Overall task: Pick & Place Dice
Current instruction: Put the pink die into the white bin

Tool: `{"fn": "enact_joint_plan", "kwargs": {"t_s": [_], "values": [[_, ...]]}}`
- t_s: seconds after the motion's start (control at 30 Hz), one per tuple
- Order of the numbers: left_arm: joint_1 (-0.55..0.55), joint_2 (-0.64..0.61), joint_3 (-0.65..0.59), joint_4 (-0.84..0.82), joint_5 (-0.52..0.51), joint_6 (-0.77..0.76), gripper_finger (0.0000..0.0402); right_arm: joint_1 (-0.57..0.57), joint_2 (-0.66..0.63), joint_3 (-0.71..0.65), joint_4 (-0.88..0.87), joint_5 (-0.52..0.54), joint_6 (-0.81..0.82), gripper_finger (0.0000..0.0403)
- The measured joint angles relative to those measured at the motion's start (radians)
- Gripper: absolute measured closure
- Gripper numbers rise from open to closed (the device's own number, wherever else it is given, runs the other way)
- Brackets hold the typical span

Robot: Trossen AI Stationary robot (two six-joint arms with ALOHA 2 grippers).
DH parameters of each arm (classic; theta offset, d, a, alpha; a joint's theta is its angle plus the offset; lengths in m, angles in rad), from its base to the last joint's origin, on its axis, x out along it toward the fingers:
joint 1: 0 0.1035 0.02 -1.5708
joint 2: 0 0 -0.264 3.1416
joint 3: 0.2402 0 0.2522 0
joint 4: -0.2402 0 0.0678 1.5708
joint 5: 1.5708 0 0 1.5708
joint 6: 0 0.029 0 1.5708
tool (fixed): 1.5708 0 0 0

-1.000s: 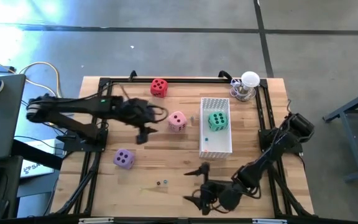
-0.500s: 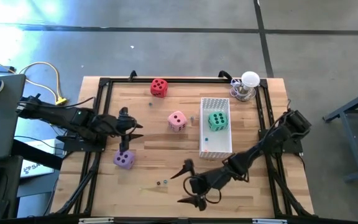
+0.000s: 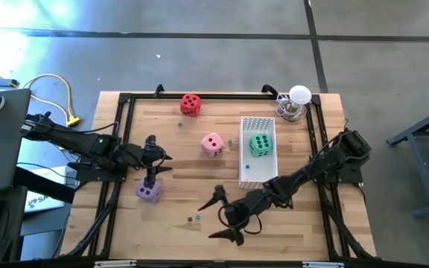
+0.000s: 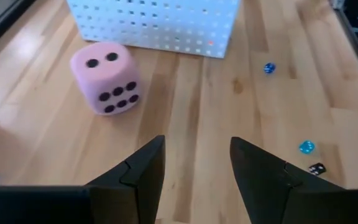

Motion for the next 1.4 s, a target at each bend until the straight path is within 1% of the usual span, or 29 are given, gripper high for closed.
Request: {"fn": "enact_joint_plan", "kwargs": {"t_s": [0.07,0.13,0.23,0.37,0.43,0.57,0.67,0.73,0.77,0.8,0.9,1.03,1.1,1.2,1.27,1.33,1.4], "values": [[-0.014,0.0,-0.019,0.06,0.0,0.003,0.0227,-0.003,0.0,0.0,0.036,0.042,-0.066,0.0004],[-0.022,0.002,-0.034,0.11,0.0,0.008,0.0227,-0.005,0.0,0.0,0.053,0.089,-0.091,0.0004],[-0.032,0.002,-0.047,0.143,0.0,0.003,0.0227,-0.012,0.0,0.0,0.061,0.166,-0.069,0.0004],[-0.047,0.002,-0.054,0.145,0.0,-0.026,0.0227,-0.027,0.0,0.0,0.062,0.297,-0.025,0.0004],[-0.06,0.003,-0.058,0.145,-0.001,-0.041,0.0227,-0.035,0.0,0.0,0.046,0.311,-0.001,0.0004],[-0.076,0.013,-0.062,0.153,-0.006,-0.063,0.0227,-0.037,0.0,0.0,0.004,0.269,0.04,0.0004],[-0.084,0.033,-0.062,0.159,-0.01,-0.065,0.0227,-0.036,0.0,0.0,-0.062,0.234,0.067,0.0004],[-0.089,0.048,-0.062,0.165,-0.01,-0.067,0.0227,-0.036,0.0,0.0,-0.103,0.231,0.071,0.0004],[-0.092,0.056,-0.062,0.17,-0.01,-0.067,0.0227,-0.037,0.0,0.0,-0.122,0.244,0.072,0.0004],[-0.096,0.064,-0.062,0.175,-0.01,-0.067,0.0227,-0.038,0.0,0.0,-0.14,0.281,0.077,0.0004],[-0.103,0.087,-0.062,0.178,-0.01,-0.045,0.0227,-0.062,0.0,0.0,-0.172,0.422,0.132,0.0004],[-0.103,0.113,-0.062,0.187,-0.01,-0.005,0.0227,-0.129,-0.025,0.003,-0.193,0.48,0.189,0.0004],[-0.098,0.117,-0.062,0.19,-0.019,-0.002,0.0227,-0.171,-0.03,0.037,-0.198,0.481,0.203,0.0004],[-0.087,0.119,-0.062,0.197,-0.032,-0.002,0.0227,-0.237,-0.027,0.113,-0.339,0.475,0.219,0.0004],[-0.082,0.116,-0.062,0.191,-0.036,0.005,0.0227,-0.291,-0.026,0.183,-0.477,0.431,0.289,0.0004],[-0.079,0.115,-0.062,0.196,-0.036,0.013,0.0227,-0.351,-0.026,0.239,-0.598,0.363,0.388,0.0004],[-0.079,0.114,-0.062,0.191,-0.036,0.027,0.0227,-0.411,-0.026,0.257,-0.67,0.317,0.489,0.0004]]}}
